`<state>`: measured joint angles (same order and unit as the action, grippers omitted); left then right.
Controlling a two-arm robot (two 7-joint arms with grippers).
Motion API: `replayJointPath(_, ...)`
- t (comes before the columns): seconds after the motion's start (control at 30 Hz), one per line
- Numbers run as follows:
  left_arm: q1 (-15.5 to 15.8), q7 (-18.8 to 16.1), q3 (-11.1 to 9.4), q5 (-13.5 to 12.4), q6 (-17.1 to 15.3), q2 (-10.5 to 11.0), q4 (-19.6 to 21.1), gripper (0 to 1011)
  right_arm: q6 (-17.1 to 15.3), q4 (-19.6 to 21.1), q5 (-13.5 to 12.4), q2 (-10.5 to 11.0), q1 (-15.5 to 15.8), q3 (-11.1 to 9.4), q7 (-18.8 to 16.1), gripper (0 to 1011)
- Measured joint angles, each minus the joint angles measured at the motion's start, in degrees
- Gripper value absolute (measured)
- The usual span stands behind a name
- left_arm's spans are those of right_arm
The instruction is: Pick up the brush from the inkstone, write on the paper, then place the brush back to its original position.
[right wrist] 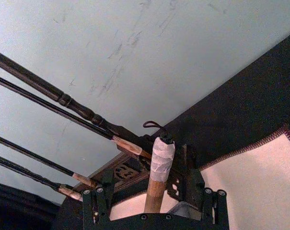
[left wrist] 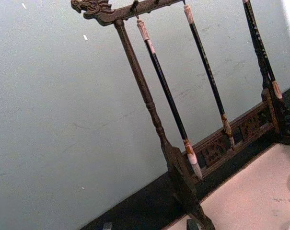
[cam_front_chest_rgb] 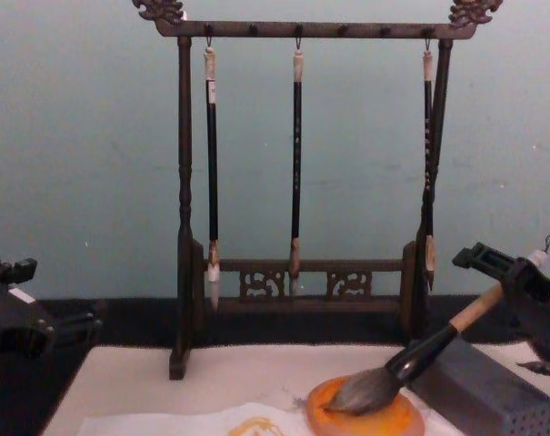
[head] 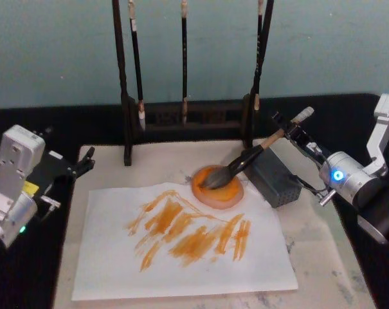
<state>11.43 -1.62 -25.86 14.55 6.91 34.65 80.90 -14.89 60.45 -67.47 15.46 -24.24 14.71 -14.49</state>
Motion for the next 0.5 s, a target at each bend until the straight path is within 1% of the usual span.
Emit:
replayJointPath(0.23, 0.00, 0.00, 0.00, 0.00, 0.00, 0.00, 0.00, 1001, -0.01, 0.07, 0.02, -0.03, 0.05, -0.12, 0.04, 995)
replayJointPath(0.33, 0.00, 0.00, 0.00, 0.00, 0.00, 0.00, 0.00, 1001, -0.03, 0.09, 0.03, -0.05, 0.07, -0.17, 0.05, 930)
replayJointPath(0.37, 0.00, 0.00, 0.00, 0.00, 0.00, 0.00, 0.00, 1001, -0.03, 0.10, 0.03, -0.05, 0.07, -0.18, 0.06, 930)
replayJointPath(0.43, 0.00, 0.00, 0.00, 0.00, 0.00, 0.00, 0.00, 1001, -0.04, 0.10, 0.03, -0.06, 0.08, -0.19, 0.07, 870)
replayJointPath(0.47, 0.00, 0.00, 0.00, 0.00, 0.00, 0.00, 0.00, 1001, -0.04, 0.11, 0.04, -0.06, 0.09, -0.20, 0.07, 860)
replayJointPath(0.5, 0.00, 0.00, 0.00, 0.00, 0.00, 0.00, 0.00, 1001, -0.04, 0.12, 0.04, -0.07, 0.10, -0.21, 0.08, 819)
